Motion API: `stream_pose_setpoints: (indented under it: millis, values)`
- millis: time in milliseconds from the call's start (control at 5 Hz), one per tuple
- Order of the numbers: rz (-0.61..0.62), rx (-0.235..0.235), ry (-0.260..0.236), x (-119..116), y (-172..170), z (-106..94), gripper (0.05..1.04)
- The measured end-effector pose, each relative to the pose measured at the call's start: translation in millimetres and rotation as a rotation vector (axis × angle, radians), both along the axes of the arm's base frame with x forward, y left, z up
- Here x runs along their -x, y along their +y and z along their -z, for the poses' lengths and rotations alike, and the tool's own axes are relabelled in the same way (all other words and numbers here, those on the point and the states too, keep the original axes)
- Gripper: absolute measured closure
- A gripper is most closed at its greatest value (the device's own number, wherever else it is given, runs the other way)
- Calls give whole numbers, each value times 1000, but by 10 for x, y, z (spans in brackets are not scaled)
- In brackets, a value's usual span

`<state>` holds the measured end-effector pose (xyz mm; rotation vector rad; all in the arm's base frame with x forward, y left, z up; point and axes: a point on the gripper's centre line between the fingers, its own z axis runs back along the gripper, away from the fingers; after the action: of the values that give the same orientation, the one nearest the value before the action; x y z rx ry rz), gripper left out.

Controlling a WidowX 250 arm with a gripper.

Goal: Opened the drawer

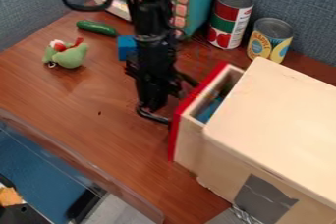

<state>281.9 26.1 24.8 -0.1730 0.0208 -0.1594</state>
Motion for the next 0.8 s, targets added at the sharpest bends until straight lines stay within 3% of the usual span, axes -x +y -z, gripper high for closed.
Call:
stream_pose_setpoints:
  millis: [800]
  values:
    - [16,-85,69,92,376,-72,932]
